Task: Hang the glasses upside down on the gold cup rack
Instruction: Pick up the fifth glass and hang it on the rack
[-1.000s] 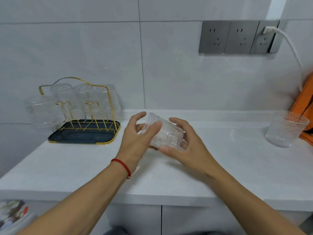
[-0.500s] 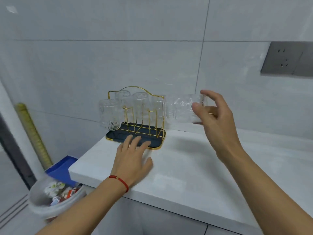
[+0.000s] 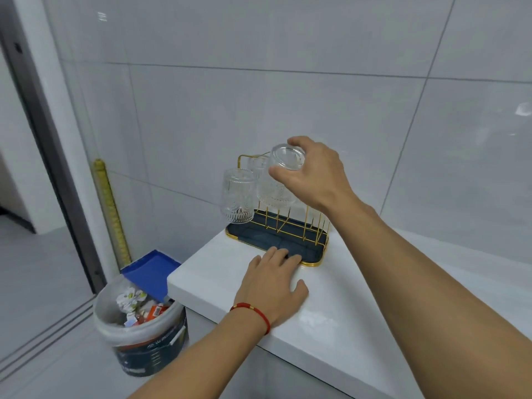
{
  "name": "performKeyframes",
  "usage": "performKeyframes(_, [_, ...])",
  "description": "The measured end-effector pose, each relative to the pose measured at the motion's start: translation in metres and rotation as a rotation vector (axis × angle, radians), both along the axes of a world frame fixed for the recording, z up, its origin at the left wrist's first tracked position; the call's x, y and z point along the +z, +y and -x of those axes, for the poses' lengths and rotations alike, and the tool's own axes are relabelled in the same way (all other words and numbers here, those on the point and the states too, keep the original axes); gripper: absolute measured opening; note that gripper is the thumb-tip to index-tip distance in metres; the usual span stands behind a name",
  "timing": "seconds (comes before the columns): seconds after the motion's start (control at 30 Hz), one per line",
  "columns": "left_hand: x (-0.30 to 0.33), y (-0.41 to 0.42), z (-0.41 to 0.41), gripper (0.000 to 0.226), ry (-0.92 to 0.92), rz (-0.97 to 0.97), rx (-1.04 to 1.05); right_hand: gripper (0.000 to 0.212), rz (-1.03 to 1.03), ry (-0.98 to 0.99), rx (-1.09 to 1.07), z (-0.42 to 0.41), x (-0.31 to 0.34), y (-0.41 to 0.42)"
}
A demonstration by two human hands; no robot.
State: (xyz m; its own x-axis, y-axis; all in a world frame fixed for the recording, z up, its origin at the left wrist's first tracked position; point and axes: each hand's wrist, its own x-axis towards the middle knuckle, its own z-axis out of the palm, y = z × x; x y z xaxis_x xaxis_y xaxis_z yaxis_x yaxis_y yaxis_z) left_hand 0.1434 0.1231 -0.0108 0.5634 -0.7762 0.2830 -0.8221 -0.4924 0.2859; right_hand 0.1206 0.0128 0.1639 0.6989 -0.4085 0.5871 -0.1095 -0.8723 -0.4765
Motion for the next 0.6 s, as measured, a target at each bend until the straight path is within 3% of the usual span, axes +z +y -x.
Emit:
performKeyframes(0.3, [-0.001, -0.001, 0.0, 0.054, -0.032, 0.057, 0.009, 0.066, 0.318, 0.246, -0.096, -0.023, -0.035, -0.003])
performKeyframes(0.5, [0.0, 0.001, 0.0, 0.053, -0.037, 0.074, 0.009, 0.072, 0.44, 0.344, -0.133, -0.022, -0.039, 0.0])
performKeyframes(0.6, [0.003, 0.002, 0.001, 0.052, -0.018, 0.095, -0.006, 0.07, 0.48, 0.292, -0.166, -0.008, -0.041, 0.002])
